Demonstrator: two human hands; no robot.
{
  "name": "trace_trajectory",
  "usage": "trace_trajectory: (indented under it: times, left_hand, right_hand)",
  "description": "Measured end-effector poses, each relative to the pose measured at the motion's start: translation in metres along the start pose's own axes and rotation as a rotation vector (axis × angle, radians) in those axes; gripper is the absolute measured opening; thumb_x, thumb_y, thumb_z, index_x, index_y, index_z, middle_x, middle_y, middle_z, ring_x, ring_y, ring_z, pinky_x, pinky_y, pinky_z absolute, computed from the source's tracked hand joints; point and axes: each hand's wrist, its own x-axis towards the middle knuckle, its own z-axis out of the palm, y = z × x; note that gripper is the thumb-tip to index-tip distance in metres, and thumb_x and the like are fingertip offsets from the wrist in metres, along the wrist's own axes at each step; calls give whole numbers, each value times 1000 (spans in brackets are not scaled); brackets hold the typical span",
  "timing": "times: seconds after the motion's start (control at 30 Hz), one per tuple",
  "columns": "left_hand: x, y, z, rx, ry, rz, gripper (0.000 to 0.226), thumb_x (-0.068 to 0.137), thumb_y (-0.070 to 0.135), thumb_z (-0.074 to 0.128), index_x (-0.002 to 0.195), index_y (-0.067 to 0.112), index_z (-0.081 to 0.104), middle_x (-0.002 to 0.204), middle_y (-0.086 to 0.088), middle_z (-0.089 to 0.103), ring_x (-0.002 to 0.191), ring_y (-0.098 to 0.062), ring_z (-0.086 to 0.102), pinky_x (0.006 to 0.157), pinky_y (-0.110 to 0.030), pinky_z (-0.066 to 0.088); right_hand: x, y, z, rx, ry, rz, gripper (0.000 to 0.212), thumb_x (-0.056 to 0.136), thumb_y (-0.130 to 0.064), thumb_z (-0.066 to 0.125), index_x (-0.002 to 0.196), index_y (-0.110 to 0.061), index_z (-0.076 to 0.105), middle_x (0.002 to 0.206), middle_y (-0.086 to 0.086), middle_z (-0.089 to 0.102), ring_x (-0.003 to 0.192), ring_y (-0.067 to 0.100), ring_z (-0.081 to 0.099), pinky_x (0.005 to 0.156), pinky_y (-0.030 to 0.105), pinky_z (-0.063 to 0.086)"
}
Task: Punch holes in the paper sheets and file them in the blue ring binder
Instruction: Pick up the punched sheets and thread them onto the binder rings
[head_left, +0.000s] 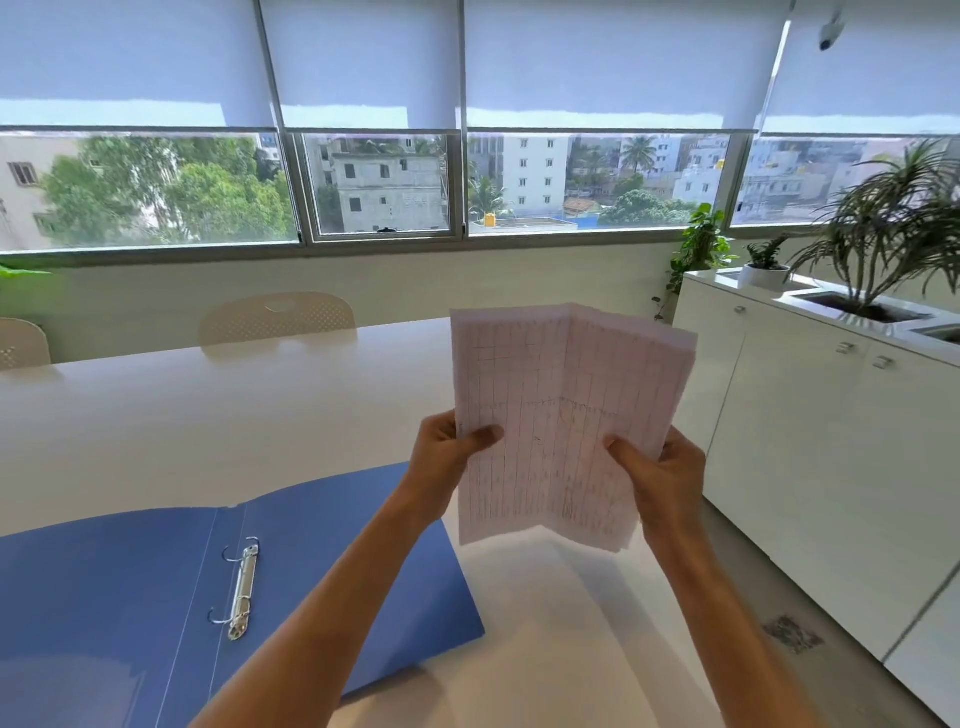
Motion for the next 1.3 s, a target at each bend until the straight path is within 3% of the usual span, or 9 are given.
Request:
trace_trajectory:
  times: [0.13, 0.27, 0.5, 0.63, 0.8, 1.0, 1.13, 1.23, 1.3]
  left_hand:
    - [2, -12, -1, 65, -30, -93, 20, 64, 21, 79, 82, 12, 75, 88, -8, 73, 89, -33, 69, 79, -47, 58]
    - [2, -28, -1, 59, -27, -152, 13, 79, 10, 73, 90, 15, 75, 98, -12, 73, 95, -33, 69, 85, -49, 56]
    - [11, -27, -2, 94, -38, -133, 15, 82, 8, 70, 96, 9, 73, 100, -12, 74, 93, -29, 71, 84, -47, 56]
    - [9, -36, 1, 79, -38, -164, 18, 81, 10, 71, 100, 12, 71, 101, -10, 74, 94, -28, 71, 85, -48, 56]
    - [9, -37, 2, 84, -32, -114, 15, 81, 10, 72, 94, 17, 73, 97, -6, 74, 91, -26, 71, 79, -42, 59]
    - [7, -51, 0, 103, -40, -187, 19, 83, 10, 70, 101, 16, 70, 106, -11, 71, 100, -30, 68, 85, -46, 57]
    - [8, -47, -4, 118, -57, -205, 21, 83, 14, 71, 104, 12, 70, 108, -14, 71, 99, -30, 68, 88, -52, 54]
    - [9, -39, -7, 109, -73, -224, 20, 84, 12, 69, 104, 13, 70, 110, -14, 70, 101, -30, 68, 90, -55, 52]
    - [9, -34, -8, 63, -102, -240, 20, 85, 10, 67, 105, 11, 69, 112, -15, 69, 103, -32, 67, 91, -55, 52]
  right_hand:
    - [2, 9, 0, 9, -91, 145, 28, 70, -6, 81, 82, -28, 68, 83, -6, 72, 84, 22, 70, 73, 40, 56]
    - [-4, 19, 4, -68, -138, 189, 28, 79, -4, 74, 84, -31, 67, 90, -7, 70, 86, 18, 66, 82, 48, 54]
    - [3, 23, -2, -38, -106, 176, 22, 80, -4, 74, 86, -25, 71, 78, -14, 76, 83, 24, 72, 73, 41, 56]
    - [-4, 31, 3, -79, -138, 221, 24, 81, -6, 72, 83, -29, 69, 73, -20, 74, 81, 18, 70, 71, 38, 56]
    - [-2, 35, -1, -73, -121, 199, 19, 83, -8, 71, 85, -27, 68, 85, -9, 72, 82, 17, 68, 73, 38, 56]
    - [-8, 52, 5, -121, -164, 242, 20, 82, -16, 73, 100, -25, 68, 100, -1, 71, 92, 21, 66, 78, 39, 54]
    - [-2, 48, 1, -173, -148, 248, 17, 85, -22, 71, 101, -21, 68, 96, 6, 73, 85, 24, 70, 69, 36, 58]
    - [5, 42, -2, -201, -180, 220, 11, 85, -23, 70, 94, -27, 66, 92, 5, 73, 80, 26, 72, 73, 44, 59]
    - [8, 36, -4, -181, -185, 224, 18, 84, -20, 71, 102, -19, 68, 88, 1, 72, 80, 24, 71, 74, 41, 58]
